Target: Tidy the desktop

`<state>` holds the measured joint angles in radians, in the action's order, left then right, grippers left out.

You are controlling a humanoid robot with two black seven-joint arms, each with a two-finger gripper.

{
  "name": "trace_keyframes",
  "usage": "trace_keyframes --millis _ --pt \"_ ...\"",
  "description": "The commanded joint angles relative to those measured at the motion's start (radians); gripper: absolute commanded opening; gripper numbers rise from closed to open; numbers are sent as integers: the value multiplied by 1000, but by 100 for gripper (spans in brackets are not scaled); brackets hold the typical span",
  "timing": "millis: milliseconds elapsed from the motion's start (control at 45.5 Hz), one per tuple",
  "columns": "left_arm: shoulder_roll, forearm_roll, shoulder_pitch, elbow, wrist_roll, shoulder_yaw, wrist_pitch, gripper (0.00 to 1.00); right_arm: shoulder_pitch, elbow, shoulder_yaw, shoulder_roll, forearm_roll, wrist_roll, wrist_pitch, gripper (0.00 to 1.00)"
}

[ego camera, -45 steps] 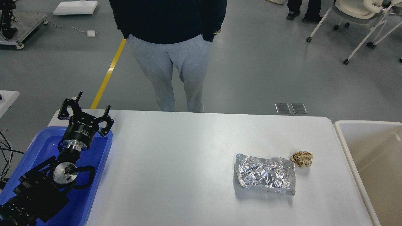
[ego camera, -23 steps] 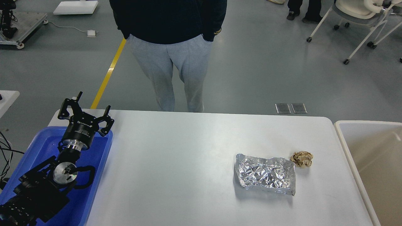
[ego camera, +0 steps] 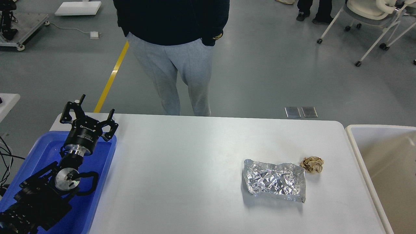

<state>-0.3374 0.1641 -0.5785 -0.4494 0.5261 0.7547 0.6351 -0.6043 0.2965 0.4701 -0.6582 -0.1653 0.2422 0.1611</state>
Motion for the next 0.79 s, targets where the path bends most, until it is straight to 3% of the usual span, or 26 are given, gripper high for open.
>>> trace_keyframes --millis 0,264,484,594,770 --pt "0 0 -1 0 0 0 0 100 18 210 263 -57 6 146 15 99" --pt "0 0 -1 0 0 0 0 100 52 435 337 -18 72 154 18 99" --pt "0 0 -1 0 0 0 0 100 201 644 626 116 381 154 17 99" --pt "0 0 0 0 0 0 0 100 247 665 745 221 542 154 14 99" --pt "0 0 0 0 0 0 0 100 310 670 766 308 641 155 20 99"
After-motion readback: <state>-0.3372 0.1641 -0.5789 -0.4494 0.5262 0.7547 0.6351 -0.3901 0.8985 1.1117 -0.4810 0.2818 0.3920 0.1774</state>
